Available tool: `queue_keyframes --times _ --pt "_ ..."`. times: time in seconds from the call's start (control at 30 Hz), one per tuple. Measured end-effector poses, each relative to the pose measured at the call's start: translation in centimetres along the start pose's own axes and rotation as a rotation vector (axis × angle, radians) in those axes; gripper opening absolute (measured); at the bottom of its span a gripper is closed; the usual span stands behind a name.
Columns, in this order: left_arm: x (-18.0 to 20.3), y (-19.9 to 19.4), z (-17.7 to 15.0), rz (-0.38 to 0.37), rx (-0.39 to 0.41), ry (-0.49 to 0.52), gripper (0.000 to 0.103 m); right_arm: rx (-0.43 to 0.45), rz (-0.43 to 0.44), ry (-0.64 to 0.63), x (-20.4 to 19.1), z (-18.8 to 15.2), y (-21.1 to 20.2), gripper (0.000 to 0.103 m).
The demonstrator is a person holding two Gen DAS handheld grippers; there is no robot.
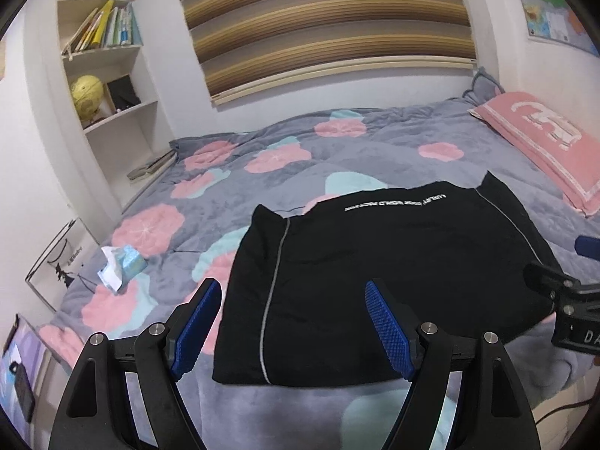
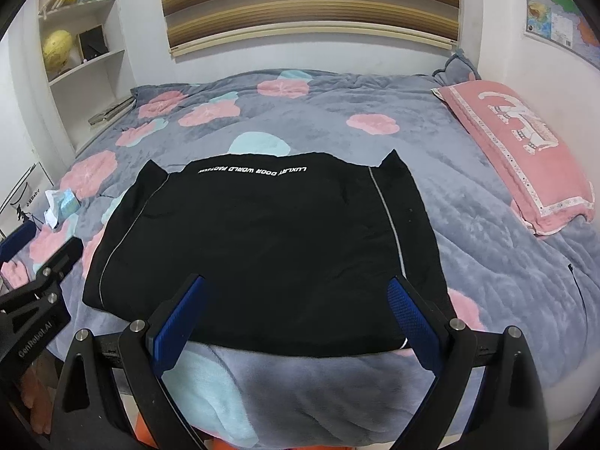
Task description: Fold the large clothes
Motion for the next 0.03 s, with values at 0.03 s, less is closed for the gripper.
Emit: queue_keyframes --times 0.03 --pt "-0.07 0.04 -0.05 -0.001 -0.004 0.001 0.08 -0.002 0.001 -0.004 -0.08 -0.06 0.08 0.098"
Point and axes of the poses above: each gripper's, at about its wrist camera, not at the fingertips, and y roughly the way its jaws point, x to its right, z to its top, the point moved 6 cm from there along y, roughly the way its jaws point, and after that the axes turned 9 degrees about x, right-handed, at the moved point
